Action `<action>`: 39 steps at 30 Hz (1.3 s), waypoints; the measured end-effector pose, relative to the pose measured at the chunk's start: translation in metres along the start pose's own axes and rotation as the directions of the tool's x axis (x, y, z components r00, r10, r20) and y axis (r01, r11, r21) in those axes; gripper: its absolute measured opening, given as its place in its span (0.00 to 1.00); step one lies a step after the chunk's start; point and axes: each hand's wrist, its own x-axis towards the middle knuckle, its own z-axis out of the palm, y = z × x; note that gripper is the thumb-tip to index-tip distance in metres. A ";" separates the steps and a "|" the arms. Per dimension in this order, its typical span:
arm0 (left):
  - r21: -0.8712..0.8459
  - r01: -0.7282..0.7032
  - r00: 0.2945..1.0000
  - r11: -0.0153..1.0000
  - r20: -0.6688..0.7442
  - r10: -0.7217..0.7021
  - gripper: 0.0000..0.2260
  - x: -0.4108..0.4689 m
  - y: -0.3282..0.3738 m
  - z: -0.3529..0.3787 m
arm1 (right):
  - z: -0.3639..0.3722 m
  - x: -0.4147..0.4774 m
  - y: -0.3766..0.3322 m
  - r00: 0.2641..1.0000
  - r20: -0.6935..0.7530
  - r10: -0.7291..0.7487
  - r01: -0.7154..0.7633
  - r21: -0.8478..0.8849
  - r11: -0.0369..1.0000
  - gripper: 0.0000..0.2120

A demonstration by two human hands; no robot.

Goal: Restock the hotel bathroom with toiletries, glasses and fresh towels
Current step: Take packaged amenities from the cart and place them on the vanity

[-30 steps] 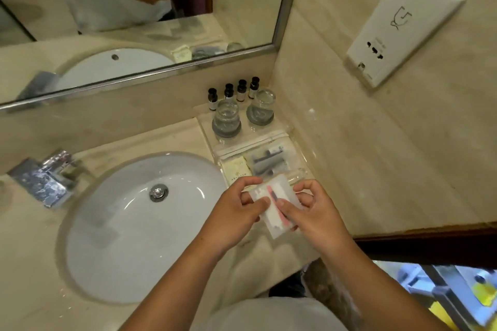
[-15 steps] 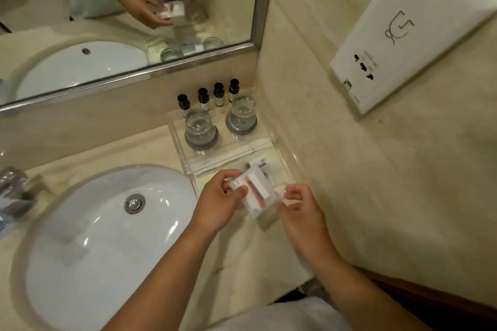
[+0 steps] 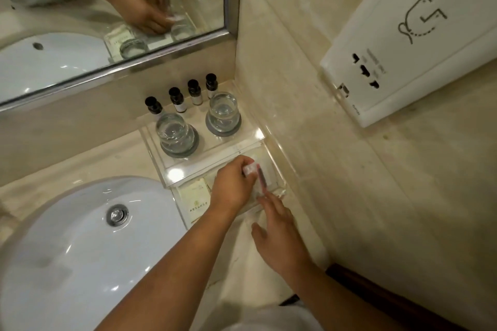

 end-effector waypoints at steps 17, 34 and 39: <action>0.228 -0.112 0.993 0.967 -0.001 0.115 0.15 0.007 -0.008 0.006 | 0.000 0.016 0.008 0.996 0.080 0.030 -0.022 -0.094 0.995 0.35; 0.193 -0.173 0.982 0.966 -0.046 0.185 0.14 -0.056 -0.039 -0.054 | -0.015 -0.002 0.018 0.998 -0.050 0.044 -0.038 0.119 0.992 0.26; 0.280 -0.100 0.990 0.955 -0.068 0.124 0.16 -0.131 -0.097 -0.073 | -0.015 -0.005 0.028 0.988 -0.041 0.148 -0.132 0.265 0.955 0.25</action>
